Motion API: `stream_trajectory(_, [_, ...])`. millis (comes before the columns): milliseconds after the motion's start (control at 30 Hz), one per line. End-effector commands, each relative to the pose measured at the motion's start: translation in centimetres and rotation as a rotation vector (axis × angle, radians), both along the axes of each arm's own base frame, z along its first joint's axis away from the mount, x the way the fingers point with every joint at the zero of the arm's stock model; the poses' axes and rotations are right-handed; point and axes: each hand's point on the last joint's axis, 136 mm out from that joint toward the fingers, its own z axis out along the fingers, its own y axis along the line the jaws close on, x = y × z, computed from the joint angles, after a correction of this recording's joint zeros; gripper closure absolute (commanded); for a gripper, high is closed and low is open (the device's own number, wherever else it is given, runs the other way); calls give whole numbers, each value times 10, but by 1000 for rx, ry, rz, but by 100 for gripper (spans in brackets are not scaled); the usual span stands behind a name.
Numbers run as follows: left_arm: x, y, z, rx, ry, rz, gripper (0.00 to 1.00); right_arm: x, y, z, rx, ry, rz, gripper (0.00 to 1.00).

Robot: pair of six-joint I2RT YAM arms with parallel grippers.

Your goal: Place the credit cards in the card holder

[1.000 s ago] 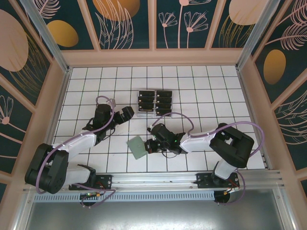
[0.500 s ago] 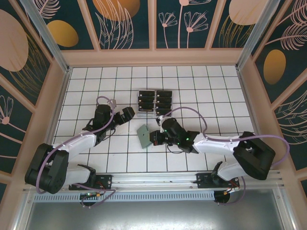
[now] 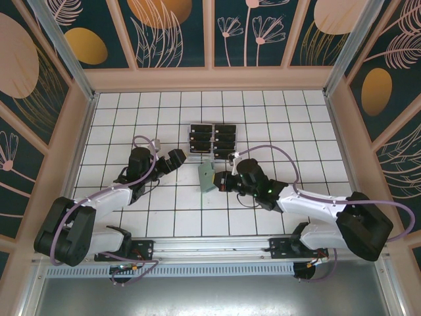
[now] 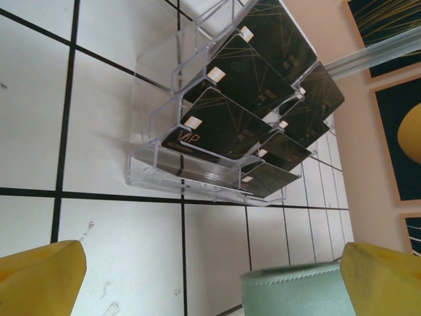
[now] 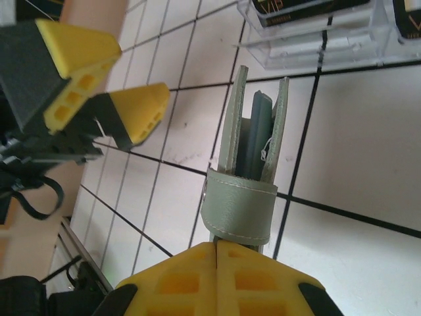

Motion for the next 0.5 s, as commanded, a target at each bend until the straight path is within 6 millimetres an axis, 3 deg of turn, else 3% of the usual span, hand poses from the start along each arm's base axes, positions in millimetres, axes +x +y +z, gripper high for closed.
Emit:
stream_trajectory(0, [1, -7, 14, -81, -32, -19, 1, 9, 7, 43, 120, -67, -16, 100])
stream_trajectory(467, [9, -30, 60, -340, -80, -52, 1, 25, 27, 121, 292, -172, -5, 100])
